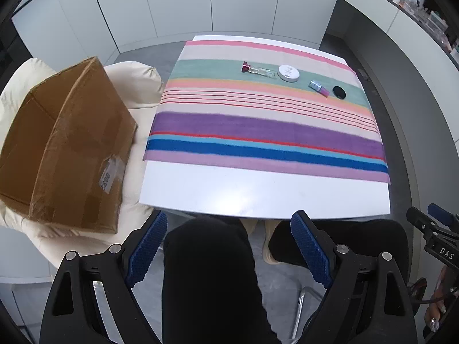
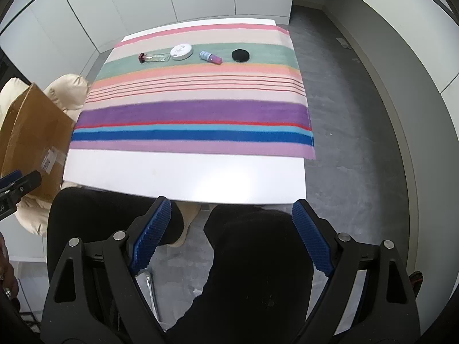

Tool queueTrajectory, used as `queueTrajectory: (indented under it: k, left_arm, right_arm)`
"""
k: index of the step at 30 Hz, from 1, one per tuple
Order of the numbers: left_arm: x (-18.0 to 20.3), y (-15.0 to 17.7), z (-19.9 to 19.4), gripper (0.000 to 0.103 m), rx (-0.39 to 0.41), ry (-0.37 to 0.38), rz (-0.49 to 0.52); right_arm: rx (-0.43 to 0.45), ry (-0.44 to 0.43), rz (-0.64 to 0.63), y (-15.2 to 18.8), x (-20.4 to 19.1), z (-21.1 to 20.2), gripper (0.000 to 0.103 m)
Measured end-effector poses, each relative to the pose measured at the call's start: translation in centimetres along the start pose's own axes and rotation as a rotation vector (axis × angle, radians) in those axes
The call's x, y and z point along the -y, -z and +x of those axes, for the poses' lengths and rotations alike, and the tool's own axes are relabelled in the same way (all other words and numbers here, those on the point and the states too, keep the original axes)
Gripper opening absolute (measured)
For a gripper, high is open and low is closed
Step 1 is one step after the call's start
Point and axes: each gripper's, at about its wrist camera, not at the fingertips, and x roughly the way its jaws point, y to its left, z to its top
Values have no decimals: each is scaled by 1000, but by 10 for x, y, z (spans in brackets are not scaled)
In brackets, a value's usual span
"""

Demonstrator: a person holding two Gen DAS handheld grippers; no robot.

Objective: Organize objects
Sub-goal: 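Move both open tools back toward the items on the striped cloth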

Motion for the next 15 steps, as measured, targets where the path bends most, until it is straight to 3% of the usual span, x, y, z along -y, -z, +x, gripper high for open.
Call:
queueTrajectory:
  k: [9, 15]
  left_arm:
    - [5, -46, 29, 89, 40, -5, -2]
    - [6, -88, 62, 89, 34, 12, 4]
  right_arm:
    - [30, 0, -25, -41, -6, 30, 89]
    - [80, -48, -53, -93, -19, 51, 89]
